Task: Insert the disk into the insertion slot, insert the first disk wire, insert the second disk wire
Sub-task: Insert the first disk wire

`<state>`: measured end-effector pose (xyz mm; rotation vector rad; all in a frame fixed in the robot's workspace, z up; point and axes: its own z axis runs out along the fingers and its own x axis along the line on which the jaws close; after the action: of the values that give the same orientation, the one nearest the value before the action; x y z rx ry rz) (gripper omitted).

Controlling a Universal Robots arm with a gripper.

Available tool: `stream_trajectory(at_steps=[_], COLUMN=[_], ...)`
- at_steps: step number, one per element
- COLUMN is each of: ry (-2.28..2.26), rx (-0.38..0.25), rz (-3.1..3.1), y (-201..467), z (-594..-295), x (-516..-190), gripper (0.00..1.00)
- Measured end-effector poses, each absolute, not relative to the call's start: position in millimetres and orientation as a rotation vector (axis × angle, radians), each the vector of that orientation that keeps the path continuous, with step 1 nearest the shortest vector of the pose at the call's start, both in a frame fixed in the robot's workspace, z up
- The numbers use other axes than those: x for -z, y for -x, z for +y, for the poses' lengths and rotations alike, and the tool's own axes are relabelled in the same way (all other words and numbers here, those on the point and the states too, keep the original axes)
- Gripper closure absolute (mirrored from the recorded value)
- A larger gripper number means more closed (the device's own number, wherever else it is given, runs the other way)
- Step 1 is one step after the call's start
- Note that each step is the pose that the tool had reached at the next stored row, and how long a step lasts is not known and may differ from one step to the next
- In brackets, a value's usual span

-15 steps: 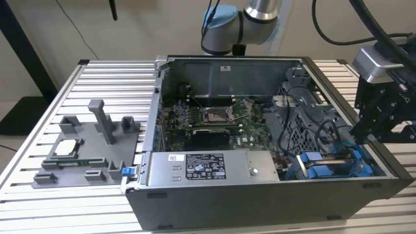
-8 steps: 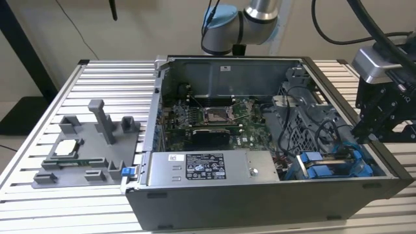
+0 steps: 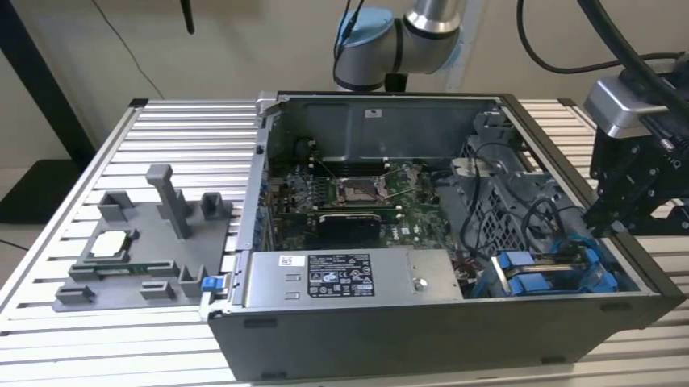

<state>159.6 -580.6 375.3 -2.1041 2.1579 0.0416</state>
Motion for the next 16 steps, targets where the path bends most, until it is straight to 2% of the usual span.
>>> stream_trajectory(at_steps=[16], ry=[2.104], rx=[-0.04], rz=[2.157], y=[-161.7], z=[-579.8], x=[-375.3], gripper=[0.0])
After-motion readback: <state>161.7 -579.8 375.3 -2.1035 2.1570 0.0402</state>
